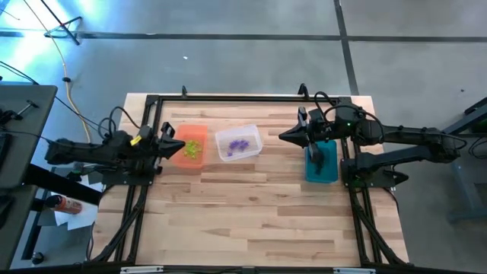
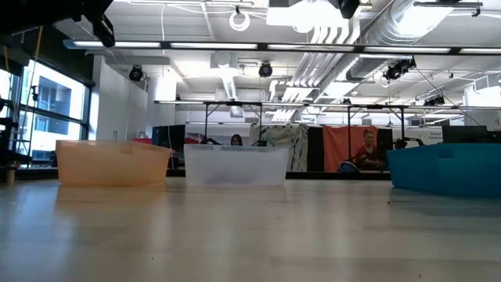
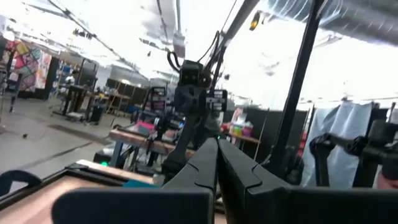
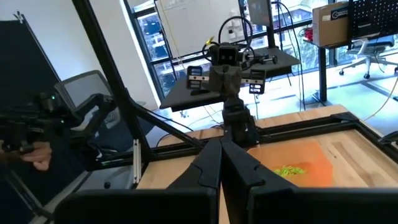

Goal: Sort Halloween decoration
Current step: Return to Home Position

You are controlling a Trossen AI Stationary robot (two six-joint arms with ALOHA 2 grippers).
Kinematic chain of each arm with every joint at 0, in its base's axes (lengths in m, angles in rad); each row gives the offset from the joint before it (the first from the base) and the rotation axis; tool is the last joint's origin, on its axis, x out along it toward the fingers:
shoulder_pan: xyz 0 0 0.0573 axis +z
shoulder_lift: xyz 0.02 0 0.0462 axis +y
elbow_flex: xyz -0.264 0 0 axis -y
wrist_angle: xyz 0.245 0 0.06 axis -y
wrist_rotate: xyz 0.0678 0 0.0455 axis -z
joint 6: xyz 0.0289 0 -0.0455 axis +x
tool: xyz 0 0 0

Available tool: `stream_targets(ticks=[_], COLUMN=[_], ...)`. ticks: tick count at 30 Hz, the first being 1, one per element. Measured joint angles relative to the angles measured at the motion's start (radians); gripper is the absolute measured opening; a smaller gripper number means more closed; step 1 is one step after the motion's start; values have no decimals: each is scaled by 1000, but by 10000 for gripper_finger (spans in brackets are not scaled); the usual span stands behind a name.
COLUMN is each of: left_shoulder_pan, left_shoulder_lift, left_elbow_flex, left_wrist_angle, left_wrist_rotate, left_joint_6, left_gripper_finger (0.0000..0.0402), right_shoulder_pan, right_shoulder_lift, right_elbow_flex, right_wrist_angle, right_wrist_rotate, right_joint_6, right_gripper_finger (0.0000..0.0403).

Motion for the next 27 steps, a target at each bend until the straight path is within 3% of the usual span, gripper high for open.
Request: stream_targets(ticks=[19, 25, 27], left_shoulder_pan=[0, 0, 0], left_shoulder_lift=[-152, -155, -159], left_elbow_flex=[-22, -148, -166], left_wrist_angle=[-168, 24, 15], left_wrist_rotate=[21, 21, 15], left_joint_6=[9, -57, -79], left_gripper_finger=[0, 0, 0], right_shoulder_pan=[0, 0, 0], right_shoulder_lift=[0, 0, 0], right_elbow_flex=[0, 0, 0], right_wrist_angle=[-19, -51, -51], right_wrist_rotate=[-1, -1, -1], right_joint_6=[2, 2, 2], right_gripper_finger=[0, 0, 0])
